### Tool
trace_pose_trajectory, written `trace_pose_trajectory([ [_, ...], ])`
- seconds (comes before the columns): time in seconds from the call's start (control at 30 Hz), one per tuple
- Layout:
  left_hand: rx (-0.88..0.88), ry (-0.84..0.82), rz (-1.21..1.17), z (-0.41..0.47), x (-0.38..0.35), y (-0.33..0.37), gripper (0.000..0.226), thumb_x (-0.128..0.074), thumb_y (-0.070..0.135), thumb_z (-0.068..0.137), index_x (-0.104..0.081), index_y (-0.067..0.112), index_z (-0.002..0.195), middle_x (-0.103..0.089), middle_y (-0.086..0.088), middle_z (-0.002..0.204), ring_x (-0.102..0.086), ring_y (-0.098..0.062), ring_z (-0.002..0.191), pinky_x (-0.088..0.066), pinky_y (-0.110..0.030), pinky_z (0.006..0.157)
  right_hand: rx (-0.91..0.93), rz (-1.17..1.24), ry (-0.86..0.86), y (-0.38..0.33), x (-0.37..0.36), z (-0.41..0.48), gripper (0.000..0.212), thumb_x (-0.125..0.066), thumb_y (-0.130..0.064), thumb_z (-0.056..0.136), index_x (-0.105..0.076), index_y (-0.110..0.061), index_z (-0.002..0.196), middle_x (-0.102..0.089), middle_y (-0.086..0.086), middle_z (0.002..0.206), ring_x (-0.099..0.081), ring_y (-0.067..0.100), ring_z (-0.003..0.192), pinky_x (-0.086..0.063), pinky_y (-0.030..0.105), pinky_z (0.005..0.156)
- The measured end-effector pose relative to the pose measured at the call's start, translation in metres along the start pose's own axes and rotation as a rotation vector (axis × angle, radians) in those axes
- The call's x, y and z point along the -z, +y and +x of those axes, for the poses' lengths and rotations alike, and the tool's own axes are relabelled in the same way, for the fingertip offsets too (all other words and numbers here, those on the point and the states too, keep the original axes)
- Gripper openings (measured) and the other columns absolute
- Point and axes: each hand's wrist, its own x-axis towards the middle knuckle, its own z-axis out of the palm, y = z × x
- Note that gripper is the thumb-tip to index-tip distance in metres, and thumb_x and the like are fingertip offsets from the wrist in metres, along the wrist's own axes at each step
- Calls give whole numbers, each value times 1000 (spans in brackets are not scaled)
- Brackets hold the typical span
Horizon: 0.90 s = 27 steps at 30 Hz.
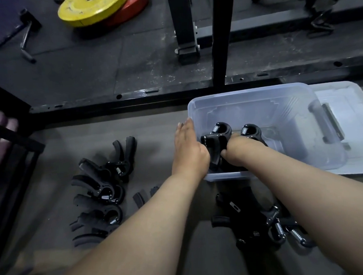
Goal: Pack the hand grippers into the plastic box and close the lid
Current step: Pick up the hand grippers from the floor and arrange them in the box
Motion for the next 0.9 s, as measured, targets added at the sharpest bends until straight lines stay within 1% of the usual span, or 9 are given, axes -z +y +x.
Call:
trace_pose_trajectory([
  [0.07, -1, -12, -7, 0, 0, -1, 66, -35, 2, 91, -17, 9, 154, -19, -6, 161, -5, -18, 150, -3, -23, 119, 38, 37, 114, -2, 6, -6, 48, -45, -34, 92, -42, -4, 129, -58, 19, 124, -56, 37, 115, -40, 39, 84],
  [0.13, 12, -19, -24, 2, 1, -1, 65, -36, 3, 91, -19, 9, 154, -21, -7, 161, -6, -18, 150, -3, -23, 118, 174, 147, 261, -12, 14, -14, 36, -39, -27, 96, -47, -3, 122, -55, 22, 125, -52, 39, 116, -41, 41, 90],
  [0.2, -2, -3, -47, 3, 4, -1, 62, -38, 5, 91, -24, 7, 152, -27, -10, 158, -13, -22, 148, -6, -25, 119, 335, 379, 352, -28, 19, -19, 36, -36, -25, 100, -47, -3, 127, -52, 22, 129, -50, 38, 118, -40, 40, 96],
  [0.27, -27, 40, -109, 3, 11, -2, 55, -38, 11, 93, -33, 4, 147, -37, -14, 152, -27, -27, 142, -15, -31, 119, 389, 644, 334, -47, 21, -21, 44, -36, -28, 101, -39, -5, 139, -46, 20, 140, -45, 33, 128, -35, 36, 101],
  [0.3, -1, 73, -155, 3, 16, -6, 53, -38, 15, 94, -36, 5, 146, -40, -13, 149, -32, -26, 139, -20, -32, 116, 419, 685, 314, -57, 20, -21, 48, -37, -29, 101, -34, -7, 144, -42, 19, 144, -41, 31, 132, -32, 34, 104],
  [0.43, 434, 228, -189, 19, 41, -47, 59, -36, 29, 87, -43, 10, 142, -44, -14, 144, -34, -28, 135, -24, -33, 110, 565, 503, 268, -79, -7, -24, 69, -42, -20, 99, -5, -4, 155, -15, 21, 159, -17, 30, 147, -16, 34, 117],
  [0.53, 715, 116, 71, 22, 60, -94, 50, -50, 21, 87, -52, 12, 135, -45, -13, 144, -37, -32, 135, -31, -37, 110, 540, 467, 258, -81, -24, -26, 68, -40, -15, 99, -5, -16, 157, 1, 14, 163, -6, 28, 150, -14, 36, 117],
  [0.7, 834, -17, 242, 15, 69, -142, 46, -50, 18, 81, -59, 13, 125, -51, -12, 138, -45, -36, 129, -38, -41, 108, 596, 587, 257, -73, -27, -21, 72, -42, -19, 100, 2, -24, 157, 2, 2, 164, 2, 11, 150, -2, 20, 113],
  [0.9, 923, -116, 330, 29, 60, -163, 48, -54, 23, 86, -51, 11, 132, -49, -14, 141, -44, -35, 131, -36, -38, 110, 609, 587, 265, -73, -27, -22, 75, -41, -19, 100, 9, -24, 156, 4, -1, 164, 4, 7, 149, 0, 17, 111],
])
